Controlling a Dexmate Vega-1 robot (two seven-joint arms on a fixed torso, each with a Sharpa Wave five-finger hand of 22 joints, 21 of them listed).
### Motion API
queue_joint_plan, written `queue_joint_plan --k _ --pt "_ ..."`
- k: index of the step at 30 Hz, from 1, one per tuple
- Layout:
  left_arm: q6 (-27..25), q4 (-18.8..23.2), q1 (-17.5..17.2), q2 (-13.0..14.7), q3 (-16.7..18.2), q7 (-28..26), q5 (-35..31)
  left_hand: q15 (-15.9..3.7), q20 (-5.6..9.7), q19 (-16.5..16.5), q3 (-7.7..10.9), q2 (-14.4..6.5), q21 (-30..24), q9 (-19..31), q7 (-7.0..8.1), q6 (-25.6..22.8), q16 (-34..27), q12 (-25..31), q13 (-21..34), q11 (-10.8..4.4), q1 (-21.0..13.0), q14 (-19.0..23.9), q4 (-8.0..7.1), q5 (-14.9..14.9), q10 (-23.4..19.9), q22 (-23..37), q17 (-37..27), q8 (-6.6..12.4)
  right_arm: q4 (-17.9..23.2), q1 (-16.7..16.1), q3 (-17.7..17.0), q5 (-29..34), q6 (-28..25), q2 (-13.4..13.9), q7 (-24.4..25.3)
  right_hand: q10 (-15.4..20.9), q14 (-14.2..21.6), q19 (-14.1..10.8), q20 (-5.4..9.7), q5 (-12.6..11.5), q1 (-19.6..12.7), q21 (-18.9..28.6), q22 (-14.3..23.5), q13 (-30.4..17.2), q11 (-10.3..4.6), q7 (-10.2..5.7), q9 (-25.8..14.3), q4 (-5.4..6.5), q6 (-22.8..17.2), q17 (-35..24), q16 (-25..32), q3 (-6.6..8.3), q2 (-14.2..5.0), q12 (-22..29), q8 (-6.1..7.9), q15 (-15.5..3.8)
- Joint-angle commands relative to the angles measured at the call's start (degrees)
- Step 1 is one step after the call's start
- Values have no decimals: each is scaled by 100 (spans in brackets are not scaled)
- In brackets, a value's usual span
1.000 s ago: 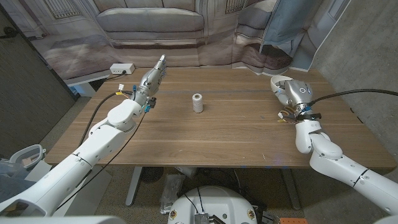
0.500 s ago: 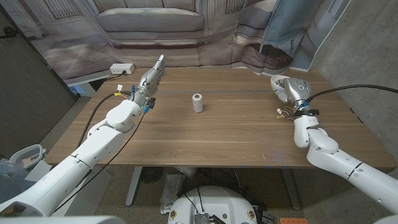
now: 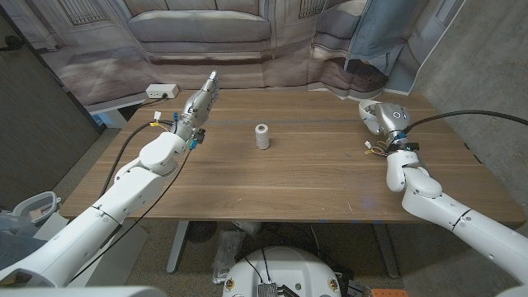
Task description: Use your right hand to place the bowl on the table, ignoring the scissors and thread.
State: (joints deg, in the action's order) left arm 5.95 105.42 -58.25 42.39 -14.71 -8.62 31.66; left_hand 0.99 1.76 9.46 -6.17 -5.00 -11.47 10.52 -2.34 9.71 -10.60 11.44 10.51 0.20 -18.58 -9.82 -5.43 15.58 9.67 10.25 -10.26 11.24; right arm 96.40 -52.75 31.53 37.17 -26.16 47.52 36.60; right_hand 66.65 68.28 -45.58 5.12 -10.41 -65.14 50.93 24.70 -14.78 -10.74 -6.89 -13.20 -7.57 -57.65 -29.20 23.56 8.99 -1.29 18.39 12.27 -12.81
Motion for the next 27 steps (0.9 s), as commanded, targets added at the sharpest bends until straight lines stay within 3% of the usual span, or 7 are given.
queue_joint_plan --k 1,27 --pt "-2 40 -7 20 27 4 -16 23 96 121 -45 -34 -1 21 -3 23 -11 6 12 1 -43 -156 10 14 94 11 -21 -3 -266 190 113 -117 -86 -126 94 46 140 45 702 -38 -647 42 -3 -36 -13 -337 -15 16 -400 -23 26 0 -622 -16 28 -71" --pt "-10 269 -255 90 135 -115 -42 28 98 123 -67 -42 -1 21 -8 27 -10 4 12 3 -53 -159 8 16 102 11 -21 -4 -993 686 377 -484 -73 -398 233 60 144 82 697 -40 -652 109 -39 -58 -12 -340 -17 26 -416 -61 6 -6 -638 -22 29 -72"
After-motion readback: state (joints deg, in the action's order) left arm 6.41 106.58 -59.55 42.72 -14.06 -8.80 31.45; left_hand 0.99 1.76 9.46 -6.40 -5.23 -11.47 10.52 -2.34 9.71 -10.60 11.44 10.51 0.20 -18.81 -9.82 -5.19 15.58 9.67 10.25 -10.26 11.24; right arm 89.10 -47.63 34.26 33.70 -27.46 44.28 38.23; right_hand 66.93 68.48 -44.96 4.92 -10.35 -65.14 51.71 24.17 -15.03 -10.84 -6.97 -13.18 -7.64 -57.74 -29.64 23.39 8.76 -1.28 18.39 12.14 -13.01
